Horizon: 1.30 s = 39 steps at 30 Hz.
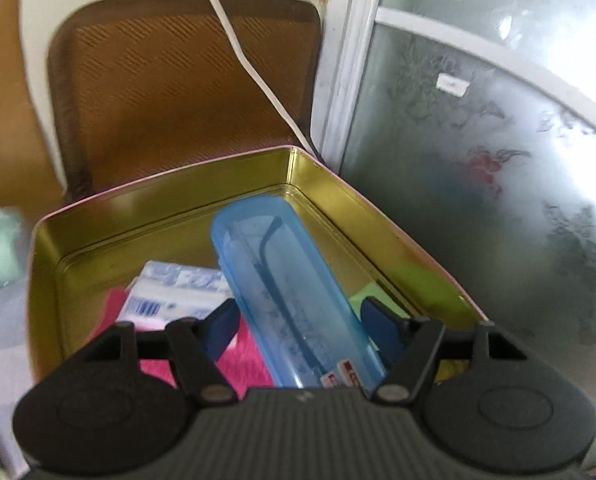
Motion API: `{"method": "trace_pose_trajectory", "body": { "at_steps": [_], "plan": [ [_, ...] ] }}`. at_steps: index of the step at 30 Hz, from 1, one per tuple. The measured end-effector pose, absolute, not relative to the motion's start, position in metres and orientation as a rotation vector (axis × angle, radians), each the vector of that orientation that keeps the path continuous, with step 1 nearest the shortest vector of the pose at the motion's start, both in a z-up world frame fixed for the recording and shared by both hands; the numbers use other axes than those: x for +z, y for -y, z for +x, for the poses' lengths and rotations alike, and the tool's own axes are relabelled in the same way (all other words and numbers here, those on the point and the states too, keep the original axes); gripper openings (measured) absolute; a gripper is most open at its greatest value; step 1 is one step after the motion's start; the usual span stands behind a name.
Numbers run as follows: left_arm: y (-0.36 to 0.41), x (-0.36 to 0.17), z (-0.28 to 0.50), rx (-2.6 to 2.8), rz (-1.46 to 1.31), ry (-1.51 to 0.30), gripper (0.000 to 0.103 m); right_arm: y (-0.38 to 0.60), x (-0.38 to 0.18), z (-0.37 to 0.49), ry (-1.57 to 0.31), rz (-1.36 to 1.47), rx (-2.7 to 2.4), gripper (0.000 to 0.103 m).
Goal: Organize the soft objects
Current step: 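Carry the blue case with the left gripper into the pink tin and release, then return the left gripper to the table toward the cotton swab pack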
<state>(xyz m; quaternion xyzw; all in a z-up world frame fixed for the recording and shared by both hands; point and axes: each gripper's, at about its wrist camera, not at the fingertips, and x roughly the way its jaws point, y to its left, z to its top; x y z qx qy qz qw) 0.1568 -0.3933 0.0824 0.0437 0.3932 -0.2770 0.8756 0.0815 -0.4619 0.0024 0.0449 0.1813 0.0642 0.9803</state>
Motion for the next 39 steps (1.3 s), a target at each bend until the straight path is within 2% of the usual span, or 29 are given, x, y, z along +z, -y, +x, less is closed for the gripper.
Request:
{"method": "trace_pose_trajectory", "body": {
  "at_steps": [5, 14, 26, 30, 35, 39],
  "plan": [
    [0.412, 0.074, 0.178, -0.538, 0.151, -0.791, 0.081, 0.466, 0.003, 0.112, -0.395, 0.052, 0.072, 0.062],
    [0.391, 0.077, 0.176, -0.391, 0.218, -0.696, 0.081, 0.465, 0.002, 0.086, -0.363, 0.138, 0.109, 0.061],
    [0.278, 0.091, 0.102, -0.31, 0.215, -0.542, 0.084, 0.427, 0.016, 0.0, -0.229, 0.225, 0.153, 0.061],
    [0.231, 0.084, 0.081, -0.264, 0.178, -0.545, 0.084, 0.403, 0.017, -0.019, -0.194, 0.258, 0.187, 0.061],
    [0.178, 0.076, 0.064, -0.185, 0.162, -0.561, 0.084, 0.368, 0.014, -0.03, -0.222, 0.317, 0.294, 0.06],
    [0.138, 0.067, 0.053, -0.133, 0.14, -0.583, 0.084, 0.333, 0.009, -0.027, -0.284, 0.262, 0.375, 0.059]
  ]
}}
